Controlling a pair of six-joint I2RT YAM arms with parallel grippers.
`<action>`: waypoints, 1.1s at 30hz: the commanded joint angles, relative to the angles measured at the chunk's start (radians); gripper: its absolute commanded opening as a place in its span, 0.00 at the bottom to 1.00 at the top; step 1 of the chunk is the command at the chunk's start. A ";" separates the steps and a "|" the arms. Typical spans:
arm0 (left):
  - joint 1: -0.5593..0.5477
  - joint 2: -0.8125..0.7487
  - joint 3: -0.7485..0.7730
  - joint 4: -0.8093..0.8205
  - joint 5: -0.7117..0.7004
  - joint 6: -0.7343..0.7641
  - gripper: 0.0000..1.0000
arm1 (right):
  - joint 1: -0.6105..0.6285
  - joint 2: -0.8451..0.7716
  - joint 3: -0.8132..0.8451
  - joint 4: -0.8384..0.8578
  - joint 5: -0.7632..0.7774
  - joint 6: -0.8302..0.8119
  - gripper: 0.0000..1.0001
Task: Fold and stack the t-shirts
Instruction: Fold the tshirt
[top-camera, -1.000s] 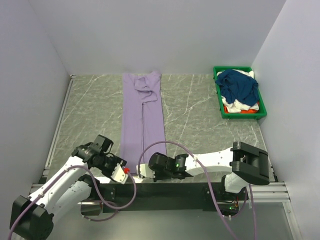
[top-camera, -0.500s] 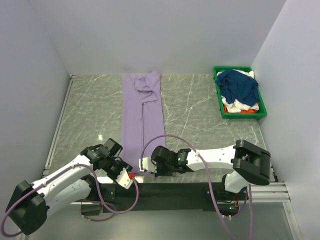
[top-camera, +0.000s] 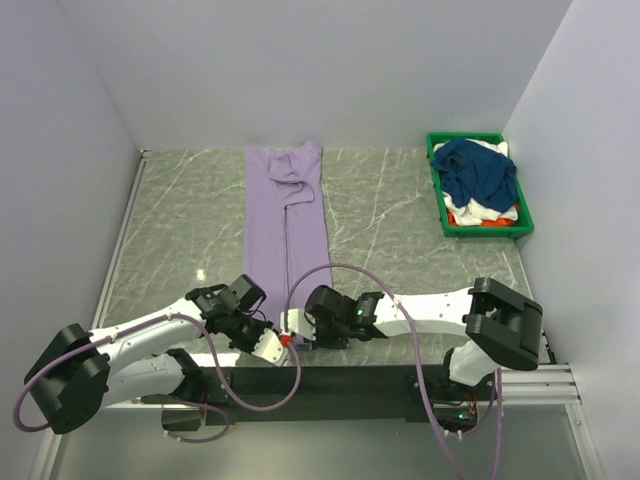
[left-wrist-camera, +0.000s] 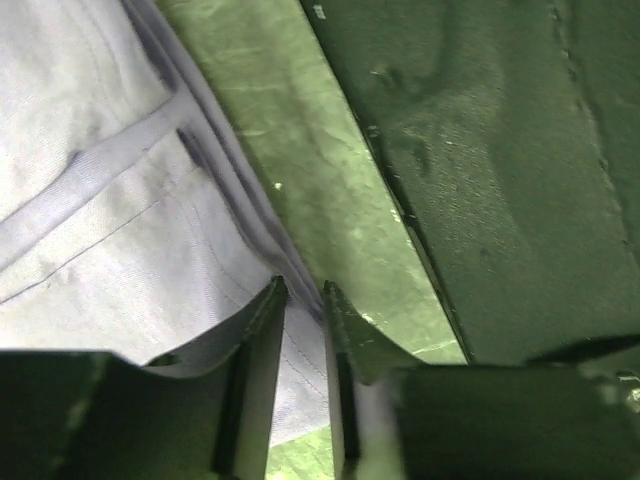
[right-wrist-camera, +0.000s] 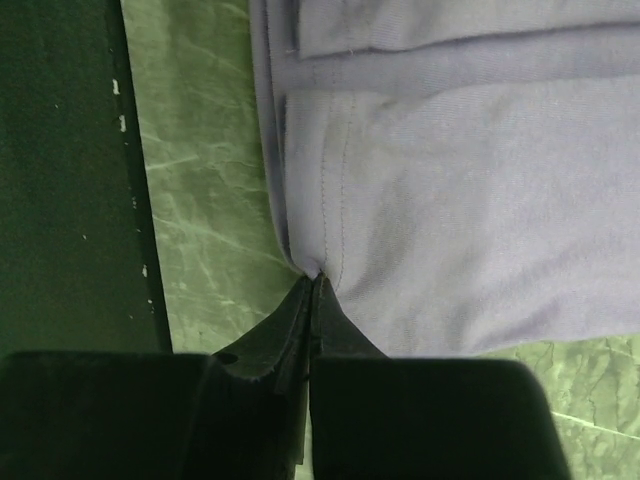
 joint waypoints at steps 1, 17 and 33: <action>-0.005 0.024 -0.008 0.035 -0.078 -0.090 0.25 | -0.013 0.006 0.012 -0.077 -0.020 -0.001 0.00; -0.054 -0.094 0.050 -0.066 -0.061 -0.180 0.01 | -0.034 -0.077 0.052 -0.158 -0.095 0.004 0.00; 0.006 -0.189 0.193 -0.183 0.035 -0.234 0.01 | -0.081 -0.215 0.104 -0.264 -0.129 -0.079 0.00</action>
